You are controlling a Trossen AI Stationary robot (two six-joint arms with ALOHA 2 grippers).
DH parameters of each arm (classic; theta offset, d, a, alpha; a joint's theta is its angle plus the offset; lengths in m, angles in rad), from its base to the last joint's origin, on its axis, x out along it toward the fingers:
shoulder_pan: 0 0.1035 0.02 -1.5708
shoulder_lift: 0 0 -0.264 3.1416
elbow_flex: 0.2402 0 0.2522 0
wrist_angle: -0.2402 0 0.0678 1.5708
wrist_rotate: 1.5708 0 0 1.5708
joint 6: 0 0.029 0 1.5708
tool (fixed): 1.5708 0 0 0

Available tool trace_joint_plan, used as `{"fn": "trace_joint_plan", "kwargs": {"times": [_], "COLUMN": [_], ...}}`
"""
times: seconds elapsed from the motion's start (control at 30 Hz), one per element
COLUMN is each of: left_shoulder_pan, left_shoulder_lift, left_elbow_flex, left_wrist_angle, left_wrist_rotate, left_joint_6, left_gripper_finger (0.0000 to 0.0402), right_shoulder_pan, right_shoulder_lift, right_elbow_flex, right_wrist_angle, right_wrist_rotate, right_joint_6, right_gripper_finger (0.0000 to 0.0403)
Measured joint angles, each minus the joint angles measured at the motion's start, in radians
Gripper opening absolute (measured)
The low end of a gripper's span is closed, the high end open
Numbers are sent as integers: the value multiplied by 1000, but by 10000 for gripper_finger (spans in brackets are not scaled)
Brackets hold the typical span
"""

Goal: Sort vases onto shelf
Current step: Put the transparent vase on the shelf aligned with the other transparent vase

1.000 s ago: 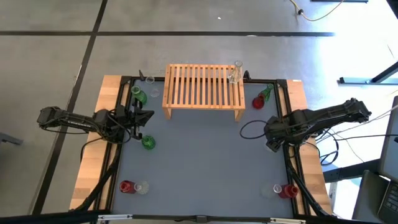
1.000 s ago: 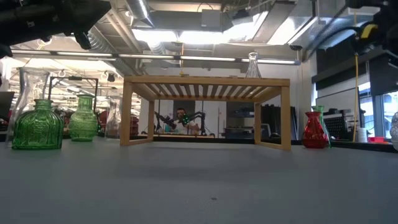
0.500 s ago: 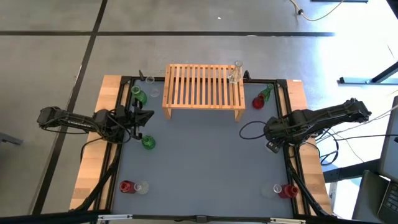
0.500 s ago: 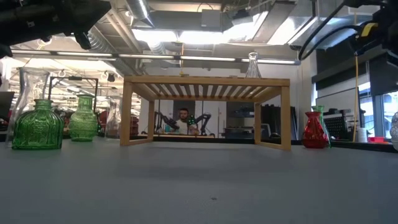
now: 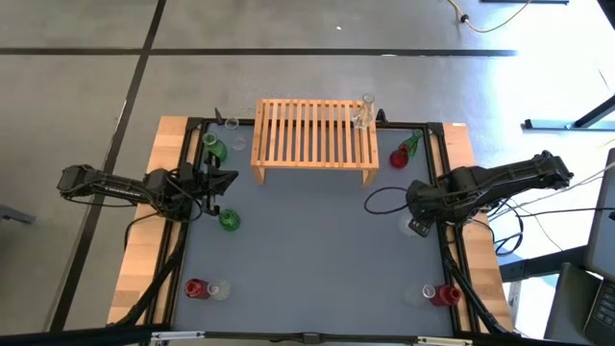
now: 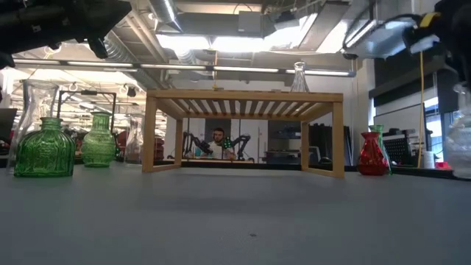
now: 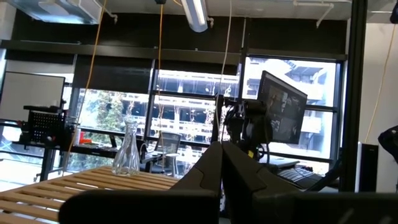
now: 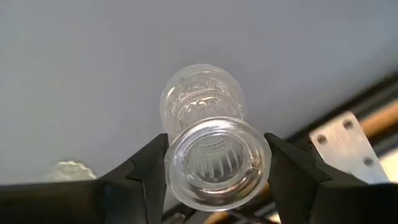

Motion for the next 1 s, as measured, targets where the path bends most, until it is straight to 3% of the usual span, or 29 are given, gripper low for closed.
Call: {"fn": "trace_joint_plan", "kwargs": {"times": [0.33, 0.67, 1.0], "left_shoulder_pan": [0, 0, 0], "left_shoulder_lift": [0, 0, 0], "left_elbow_flex": [0, 0, 0], "left_wrist_angle": [0, 0, 0], "left_wrist_rotate": [-2, -2, -2], "left_joint_6": [0, 4, 3], "left_gripper_finger": [2, 2, 2], "right_shoulder_pan": [0, -2, -10], "right_shoulder_lift": [178, 480, 747], "right_elbow_flex": [141, 392, 647], "right_wrist_angle": [167, 164, 162], "right_wrist_rotate": [68, 99, 67], "right_joint_6": [-219, -450, -630], "right_gripper_finger": [199, 198, 199]}}
